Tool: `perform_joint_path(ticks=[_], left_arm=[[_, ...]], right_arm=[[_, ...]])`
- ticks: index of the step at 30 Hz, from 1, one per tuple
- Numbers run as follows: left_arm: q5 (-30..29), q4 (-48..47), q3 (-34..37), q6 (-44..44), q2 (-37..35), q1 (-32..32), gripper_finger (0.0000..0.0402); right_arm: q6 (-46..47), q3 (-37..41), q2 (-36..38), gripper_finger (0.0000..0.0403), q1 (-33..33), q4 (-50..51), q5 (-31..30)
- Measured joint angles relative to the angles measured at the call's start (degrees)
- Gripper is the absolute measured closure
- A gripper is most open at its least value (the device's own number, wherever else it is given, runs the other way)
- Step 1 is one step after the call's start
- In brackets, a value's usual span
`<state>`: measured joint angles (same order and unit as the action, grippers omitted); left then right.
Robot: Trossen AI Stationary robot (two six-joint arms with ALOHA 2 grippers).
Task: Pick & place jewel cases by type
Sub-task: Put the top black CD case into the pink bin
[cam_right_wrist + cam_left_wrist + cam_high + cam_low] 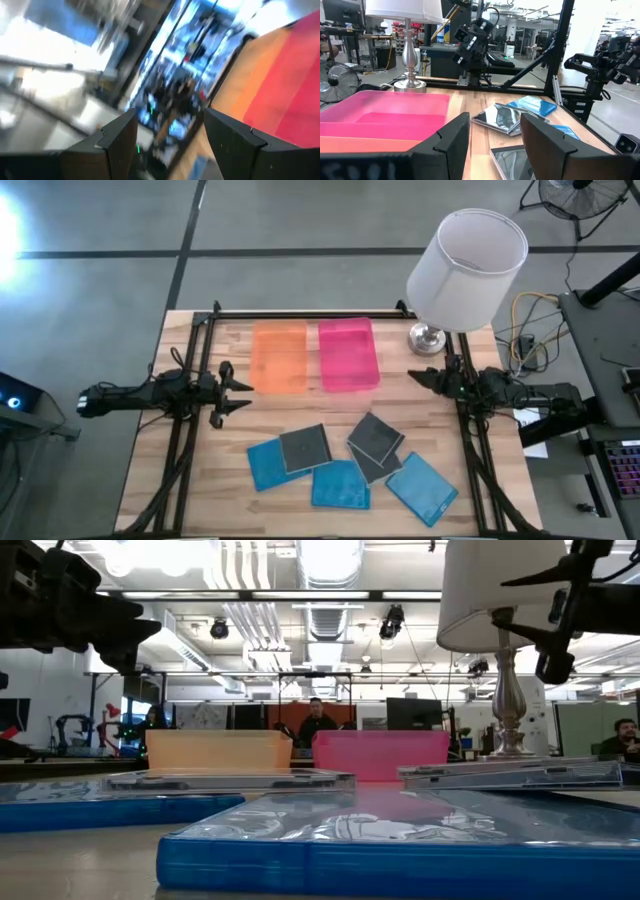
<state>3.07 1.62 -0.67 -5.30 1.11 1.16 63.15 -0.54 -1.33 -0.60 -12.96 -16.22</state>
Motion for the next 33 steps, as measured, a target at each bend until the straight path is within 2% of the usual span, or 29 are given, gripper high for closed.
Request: perform_joint_path(ticks=[2,3,6,10,13,14,18,22,28,33], left_arm=[[-0.04,0.37,-0.02,-0.21,0.0,0.01,0.0241],[-0.01,0.75,-0.01,-3.18,0.01,-0.01,0.0241],[0.65,2.07,-0.02,-21.32,0.01,-0.17,0.0241],[-3.51,6.73,-0.02,-37.98,0.15,-0.07,0.0241],[-4.39,14.84,0.0,-57.8,0.13,-0.06,0.0241],[-5.81,16.71,-0.02,-60.47,0.12,-0.1,0.0241],[-13.91,17.71,-0.03,-57.8,0.18,-0.14,0.0241],[-19.63,17.55,-0.03,-59.6,1.28,-0.17,0.0241],[-24.06,17.77,-0.02,-61.06,2.02,-0.17,0.0241],[-24.21,18.66,-0.51,-64.92,2.05,-0.28,0.0241]], right_arm=[[0.72,0.0,-0.01,0.0181,0.0,-0.75,-3.1],[0.74,0.0,-0.01,0.0181,0.0,-1.56,-3.47],[1.33,0.0,-0.01,0.0181,-0.02,-3.62,-3.94],[5.26,0.0,-1.36,0.0181,-0.31,-7.23,-4.81],[8.9,0.0,-4.49,0.0181,-0.31,-8.67,-4.97],[9.77,0.0,-5.9,0.0181,-0.31,-9.06,-4.97],[13.89,0.0,-12.25,0.0181,-0.31,-10.52,-4.86],[14.16,0.0,-18.23,0.0181,-0.28,-13.99,-4.55],[12.02,0.0,-23.69,0.0181,-0.26,-17.87,-4.79],[11.68,-0.02,-25.97,0.0181,-0.09,-17.43,-4.24]])
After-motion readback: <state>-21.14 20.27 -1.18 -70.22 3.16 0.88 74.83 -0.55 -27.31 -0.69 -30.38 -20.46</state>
